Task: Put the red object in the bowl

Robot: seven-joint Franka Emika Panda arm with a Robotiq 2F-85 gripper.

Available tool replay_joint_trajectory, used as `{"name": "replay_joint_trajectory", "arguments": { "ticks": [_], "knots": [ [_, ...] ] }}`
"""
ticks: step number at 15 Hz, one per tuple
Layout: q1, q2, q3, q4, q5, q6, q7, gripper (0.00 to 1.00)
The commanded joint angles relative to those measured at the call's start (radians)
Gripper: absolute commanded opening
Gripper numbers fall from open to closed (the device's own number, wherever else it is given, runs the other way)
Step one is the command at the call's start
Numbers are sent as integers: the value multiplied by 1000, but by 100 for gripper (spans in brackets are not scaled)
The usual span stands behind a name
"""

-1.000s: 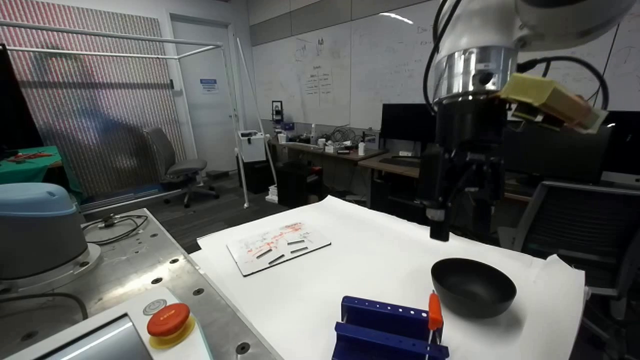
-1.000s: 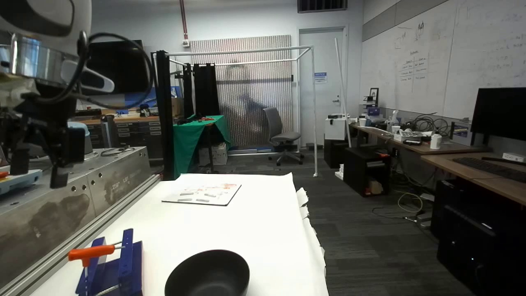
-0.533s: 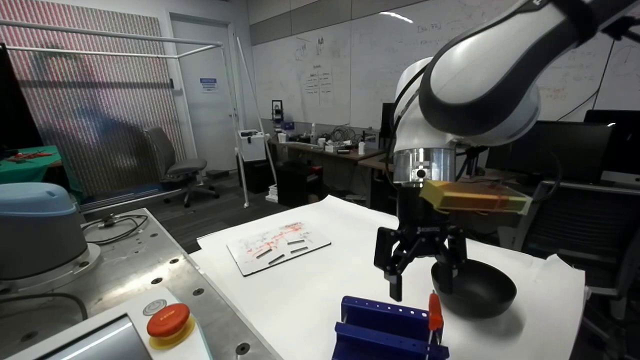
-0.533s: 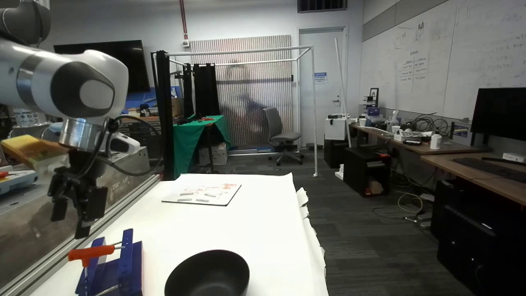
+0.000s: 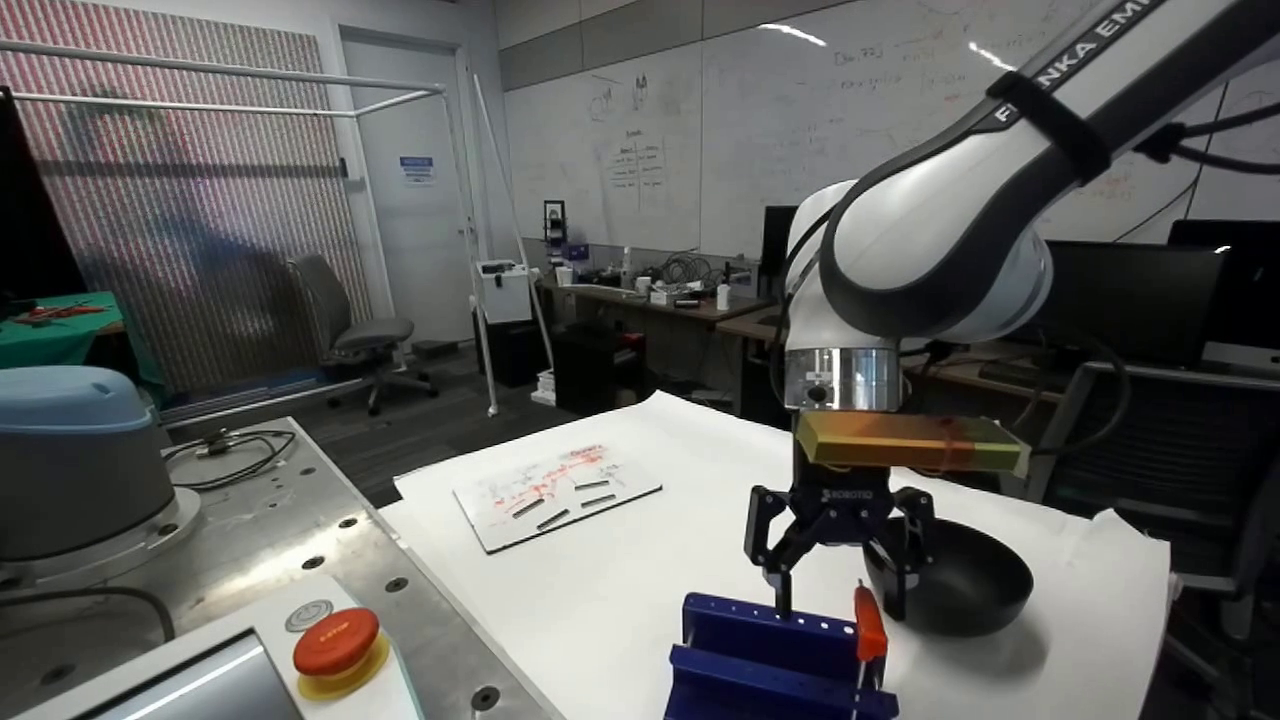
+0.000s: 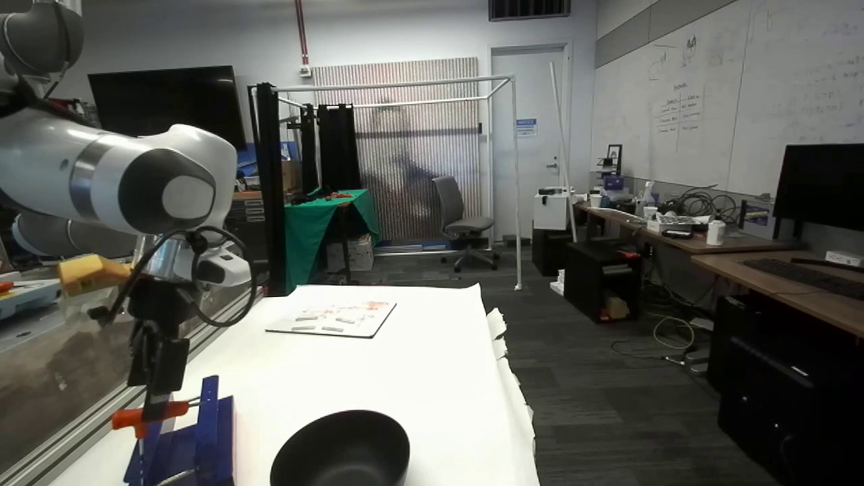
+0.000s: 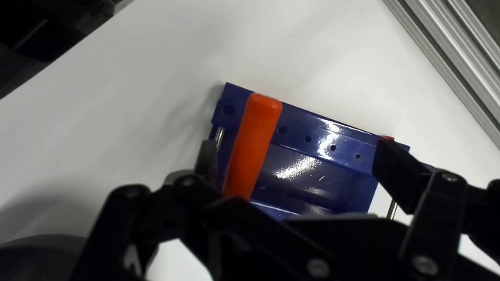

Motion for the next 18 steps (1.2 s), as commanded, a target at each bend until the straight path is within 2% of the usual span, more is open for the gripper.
{"name": "replay_joint_trajectory", "arguments": {
  "ticks": [1,3,4,5,14,15,16,18],
  "knots": [
    [22,-22,-6,-28,18,19,82,100],
    [23,-11,-4,-29,18,21,100,100],
    [25,-8,-3,-31,17,25,108,75],
    [29,-6,-5,-33,7,24,124,74],
    [44,-29,-13,-60,-72,64,226,5],
    [46,-40,-11,-60,-86,55,233,1],
    [48,-49,-11,-61,-100,49,241,5],
    [51,-75,-8,-62,-127,32,252,5]
  ]
}}
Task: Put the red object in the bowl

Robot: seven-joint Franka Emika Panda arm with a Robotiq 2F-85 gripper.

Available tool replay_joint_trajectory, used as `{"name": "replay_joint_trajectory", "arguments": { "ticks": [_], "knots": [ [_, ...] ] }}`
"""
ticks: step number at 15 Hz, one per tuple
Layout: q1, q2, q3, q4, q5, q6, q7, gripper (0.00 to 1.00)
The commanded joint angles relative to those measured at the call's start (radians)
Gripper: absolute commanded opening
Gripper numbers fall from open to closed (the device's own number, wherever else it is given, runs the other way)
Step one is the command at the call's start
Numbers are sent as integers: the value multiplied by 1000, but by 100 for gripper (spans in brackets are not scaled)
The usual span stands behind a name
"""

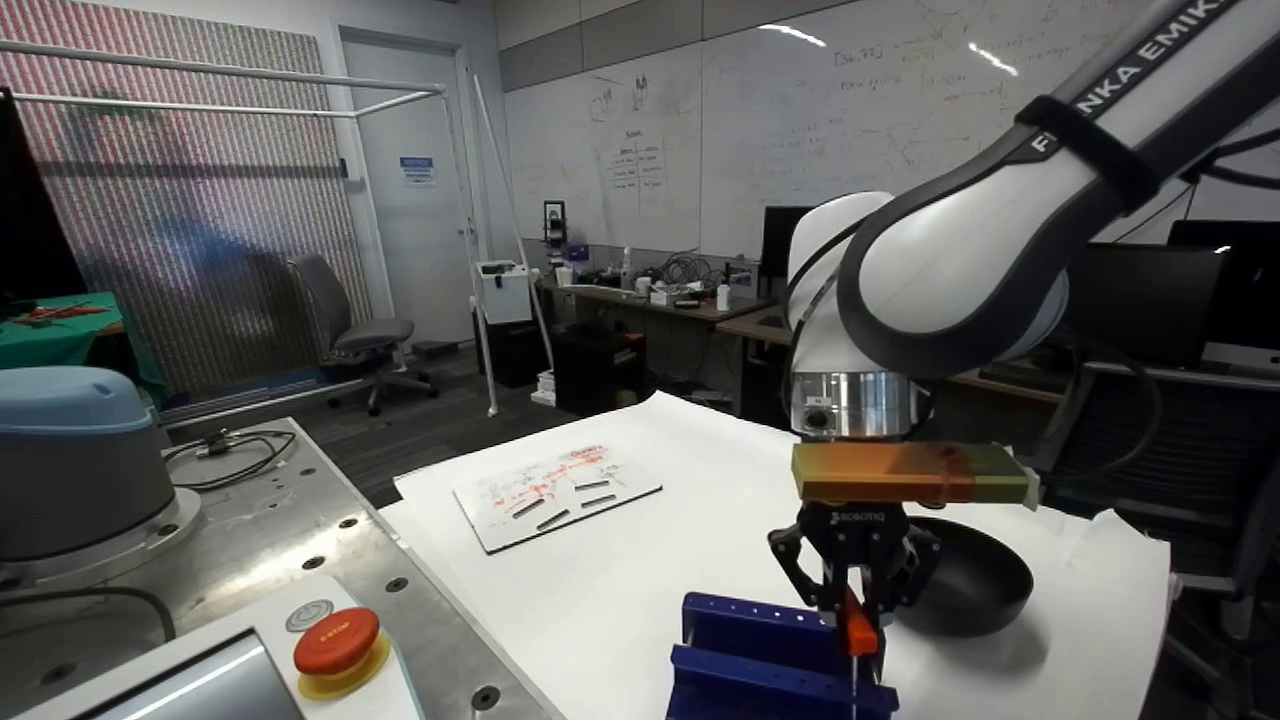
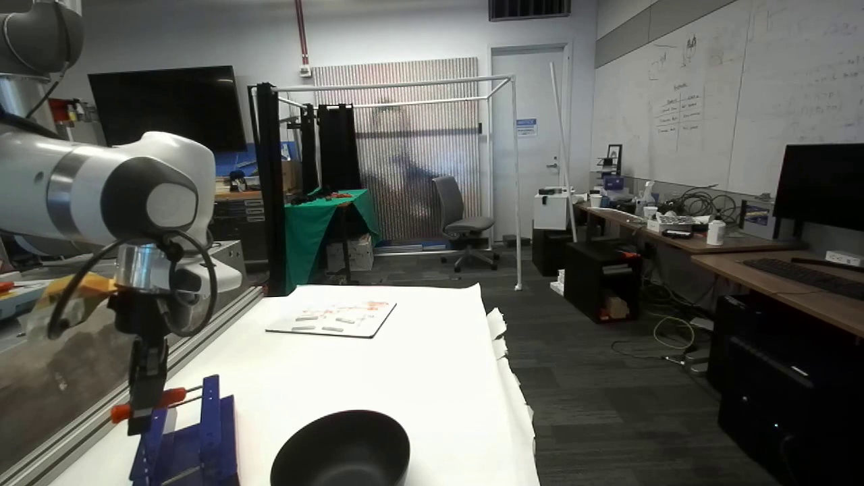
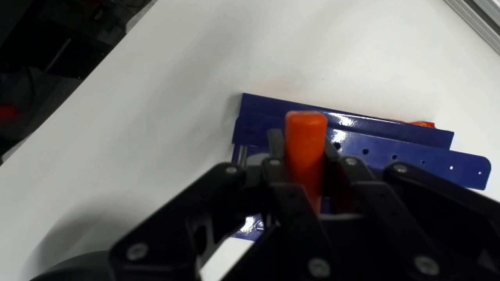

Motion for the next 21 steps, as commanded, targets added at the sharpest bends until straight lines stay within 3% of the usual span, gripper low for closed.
{"name": "replay_joint_trajectory", "arguments": {
  "ticks": [1,14,21],
  "knots": [
    [23,-81,-7,-20,-60,-20,50,5],
    [-6,-418,36,-74,-110,-178,52,7],
    [-107,-347,-24,-92,-97,-330,19,8]
  ]
}}
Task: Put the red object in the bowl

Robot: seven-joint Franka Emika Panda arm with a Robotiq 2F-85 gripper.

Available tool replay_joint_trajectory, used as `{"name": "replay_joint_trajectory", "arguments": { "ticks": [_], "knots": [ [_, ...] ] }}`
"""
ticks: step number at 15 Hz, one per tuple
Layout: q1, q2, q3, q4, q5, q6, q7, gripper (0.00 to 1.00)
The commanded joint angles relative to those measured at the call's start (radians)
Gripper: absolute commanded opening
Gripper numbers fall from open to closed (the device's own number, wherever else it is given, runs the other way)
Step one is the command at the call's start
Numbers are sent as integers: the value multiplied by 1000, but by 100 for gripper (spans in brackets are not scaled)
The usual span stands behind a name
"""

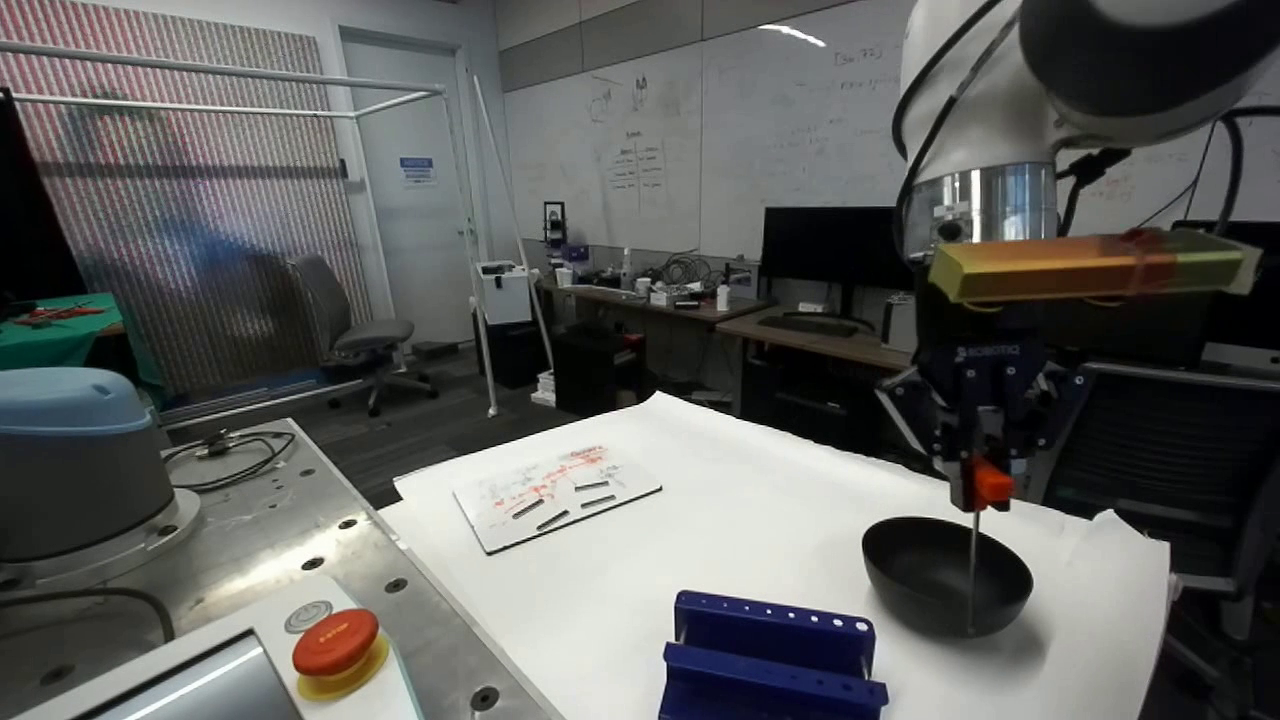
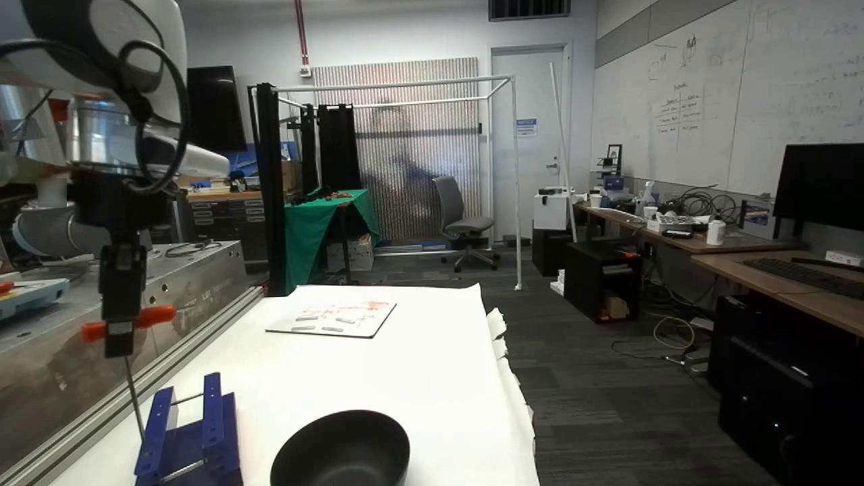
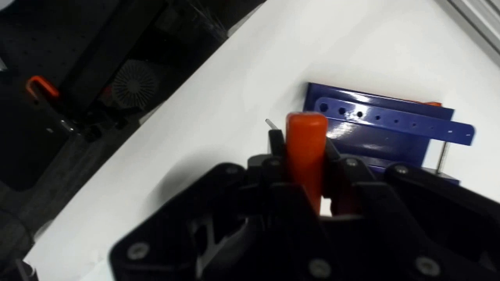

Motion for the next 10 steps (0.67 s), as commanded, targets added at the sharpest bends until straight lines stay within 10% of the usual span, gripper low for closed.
{"name": "replay_joint_trajectory", "arguments": {
  "ticks": [1,10],
  "knots": [
    [-47,62,-32,-9,-15,-10,-24,8],
    [-90,149,-85,54,-140,44,27,7]
  ]
}}
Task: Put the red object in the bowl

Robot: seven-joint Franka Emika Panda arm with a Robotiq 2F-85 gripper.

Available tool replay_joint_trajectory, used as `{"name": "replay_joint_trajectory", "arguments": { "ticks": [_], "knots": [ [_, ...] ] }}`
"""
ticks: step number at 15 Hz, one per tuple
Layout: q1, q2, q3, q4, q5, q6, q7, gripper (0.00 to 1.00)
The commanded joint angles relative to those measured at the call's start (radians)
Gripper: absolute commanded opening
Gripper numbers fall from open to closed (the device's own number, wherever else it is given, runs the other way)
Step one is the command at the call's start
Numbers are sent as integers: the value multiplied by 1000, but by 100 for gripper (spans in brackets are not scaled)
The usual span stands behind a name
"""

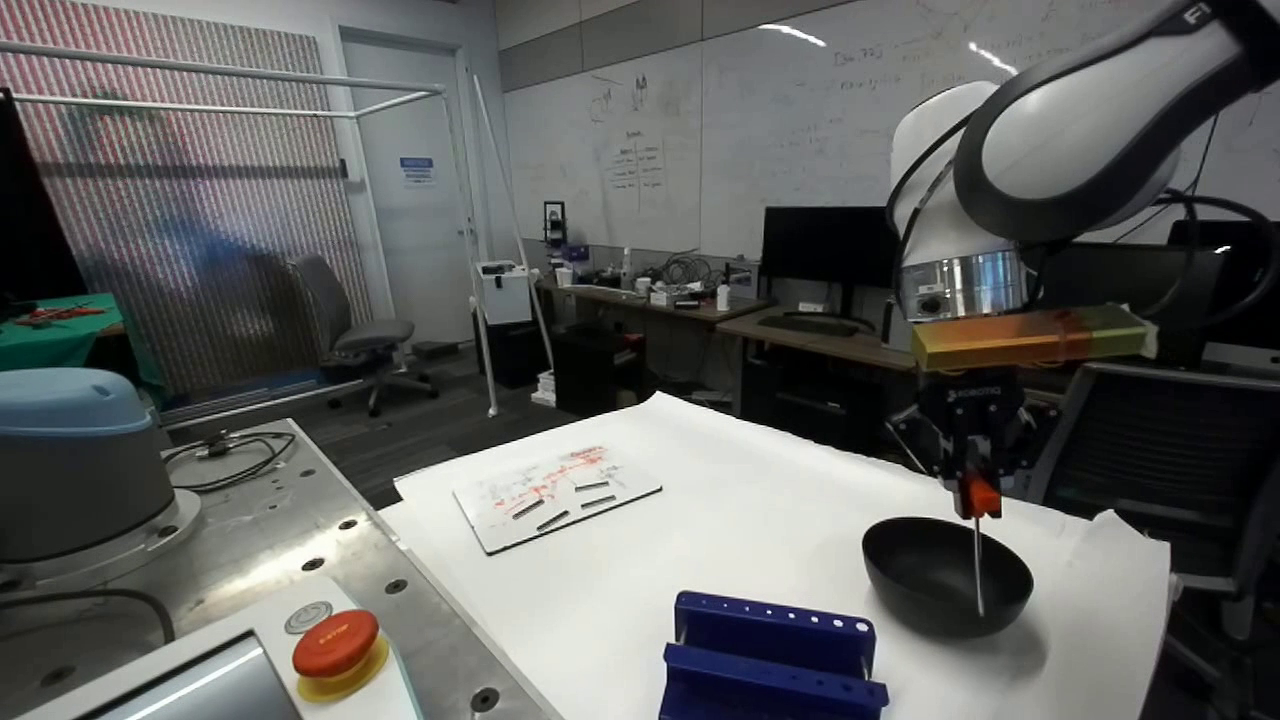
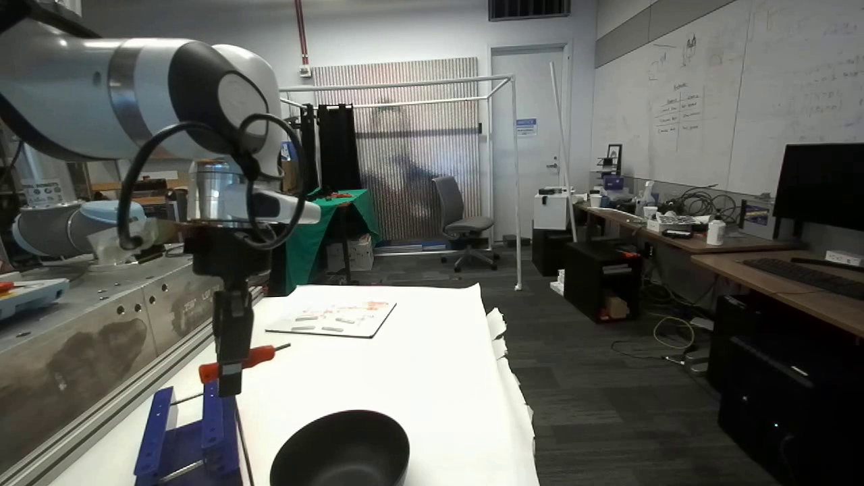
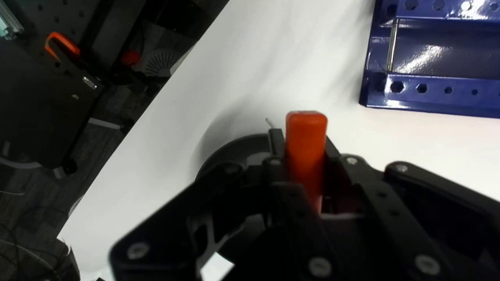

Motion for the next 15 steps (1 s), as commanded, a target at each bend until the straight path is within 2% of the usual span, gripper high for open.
{"name": "replay_joint_trajectory", "arguments": {
  "ticks": [1,9,15],
  "knots": [
    [-4,8,-12,57,-36,-41,33,7],
    [-13,76,-34,127,-102,-49,101,7],
    [-9,147,-56,150,-151,9,98,7]
  ]
}}
